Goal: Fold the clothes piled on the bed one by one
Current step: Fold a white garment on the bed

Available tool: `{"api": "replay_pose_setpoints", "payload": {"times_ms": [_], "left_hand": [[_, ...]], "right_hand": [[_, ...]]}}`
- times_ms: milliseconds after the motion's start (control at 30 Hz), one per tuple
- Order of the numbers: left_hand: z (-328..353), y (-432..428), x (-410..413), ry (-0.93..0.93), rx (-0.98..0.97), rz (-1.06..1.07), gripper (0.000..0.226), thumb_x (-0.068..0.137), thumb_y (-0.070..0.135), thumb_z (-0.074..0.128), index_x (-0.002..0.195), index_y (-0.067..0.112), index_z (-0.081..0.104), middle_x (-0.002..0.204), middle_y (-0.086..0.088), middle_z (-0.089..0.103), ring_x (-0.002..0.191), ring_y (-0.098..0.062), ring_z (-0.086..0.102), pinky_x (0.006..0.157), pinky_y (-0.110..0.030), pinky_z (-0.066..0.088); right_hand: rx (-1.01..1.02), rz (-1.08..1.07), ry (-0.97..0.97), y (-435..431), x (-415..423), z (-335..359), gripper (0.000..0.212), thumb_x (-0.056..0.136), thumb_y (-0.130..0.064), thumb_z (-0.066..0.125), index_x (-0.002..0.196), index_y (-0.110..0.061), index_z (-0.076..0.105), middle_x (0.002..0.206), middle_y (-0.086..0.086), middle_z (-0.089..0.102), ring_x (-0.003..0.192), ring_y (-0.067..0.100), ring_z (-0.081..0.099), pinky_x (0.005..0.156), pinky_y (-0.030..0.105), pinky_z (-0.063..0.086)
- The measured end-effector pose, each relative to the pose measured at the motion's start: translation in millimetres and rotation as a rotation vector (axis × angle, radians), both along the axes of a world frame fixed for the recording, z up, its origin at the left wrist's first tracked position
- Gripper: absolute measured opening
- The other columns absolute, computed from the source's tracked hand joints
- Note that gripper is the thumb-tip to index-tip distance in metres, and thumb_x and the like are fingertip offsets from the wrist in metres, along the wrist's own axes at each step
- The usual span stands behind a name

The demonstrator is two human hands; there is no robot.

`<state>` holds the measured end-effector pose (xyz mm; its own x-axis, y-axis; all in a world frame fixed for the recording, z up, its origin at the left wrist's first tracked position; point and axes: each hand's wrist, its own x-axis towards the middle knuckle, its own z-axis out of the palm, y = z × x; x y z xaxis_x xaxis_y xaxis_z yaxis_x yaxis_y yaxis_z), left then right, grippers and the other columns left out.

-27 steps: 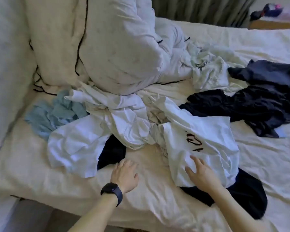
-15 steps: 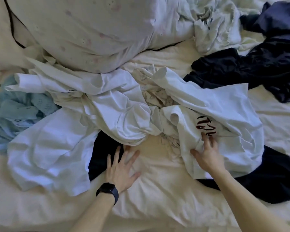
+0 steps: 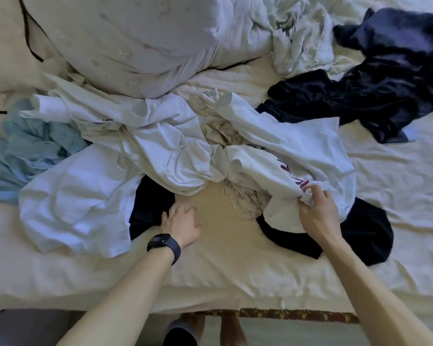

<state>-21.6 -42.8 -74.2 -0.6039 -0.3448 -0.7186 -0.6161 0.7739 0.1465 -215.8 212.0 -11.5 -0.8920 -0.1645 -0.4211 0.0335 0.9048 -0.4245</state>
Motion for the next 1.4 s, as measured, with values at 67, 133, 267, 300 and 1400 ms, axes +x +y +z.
{"api": "replay_pose_setpoints", "payload": {"times_ms": [67, 133, 267, 300, 1400], "left_hand": [[44, 9, -10, 0.129, 0.102, 0.116, 0.064, 0.091, 0.044, 0.056, 0.15, 0.027, 0.039, 0.152, -0.003, 0.039, 0.141, -0.027, 0.033, 0.112, -0.043, 0.034], [90, 23, -17, 0.29, 0.179, 0.177, 0.073, 0.088, 0.046, 0.061, 0.153, 0.027, 0.033, 0.154, -0.002, 0.039, 0.14, -0.026, 0.037, 0.111, -0.04, 0.036], [175, 58, -29, 0.623, 0.168, 0.177, 0.102, 0.078, 0.048, 0.074, 0.157, 0.038, 0.01, 0.161, -0.004, 0.023, 0.144, -0.023, 0.03, 0.116, -0.039, 0.032], [192, 64, -31, 0.665, 0.113, 0.132, 0.109, 0.076, 0.049, 0.076, 0.158, 0.04, 0.004, 0.164, -0.005, 0.016, 0.146, -0.024, 0.026, 0.117, -0.039, 0.03], [501, -1, -65, 1.09, 0.173, 0.326, 0.012, 0.095, 0.036, 0.061, 0.083, 0.034, 0.062, 0.057, 0.017, 0.051, 0.053, -0.001, 0.047, 0.057, -0.022, 0.036]], "right_hand": [[-0.116, -0.037, 0.072, 11, 9, 47, 0.019, 0.097, -0.022, 0.06, 0.116, -0.025, 0.06, 0.113, 0.005, 0.054, 0.087, 0.019, 0.051, 0.076, 0.032, 0.037], [-0.242, -0.062, 0.124, 17, 20, 92, 0.014, 0.096, -0.023, 0.063, 0.106, -0.033, 0.06, 0.107, 0.001, 0.056, 0.082, 0.008, 0.052, 0.071, 0.022, 0.039], [-0.433, -0.04, 0.086, 14, 33, 167, 0.024, 0.096, -0.021, 0.065, 0.094, -0.044, 0.059, 0.102, 0.004, 0.061, 0.073, 0.013, 0.054, 0.065, 0.015, 0.039], [-0.478, -0.03, 0.056, 12, 35, 185, 0.026, 0.097, -0.022, 0.064, 0.092, -0.047, 0.059, 0.101, 0.004, 0.063, 0.076, 0.017, 0.058, 0.067, 0.021, 0.044], [-0.178, 0.414, 0.533, -64, 39, 347, 0.019, 0.104, -0.035, 0.037, 0.094, -0.023, 0.047, 0.087, -0.005, 0.057, 0.079, 0.027, 0.058, 0.055, 0.034, 0.03]]}}
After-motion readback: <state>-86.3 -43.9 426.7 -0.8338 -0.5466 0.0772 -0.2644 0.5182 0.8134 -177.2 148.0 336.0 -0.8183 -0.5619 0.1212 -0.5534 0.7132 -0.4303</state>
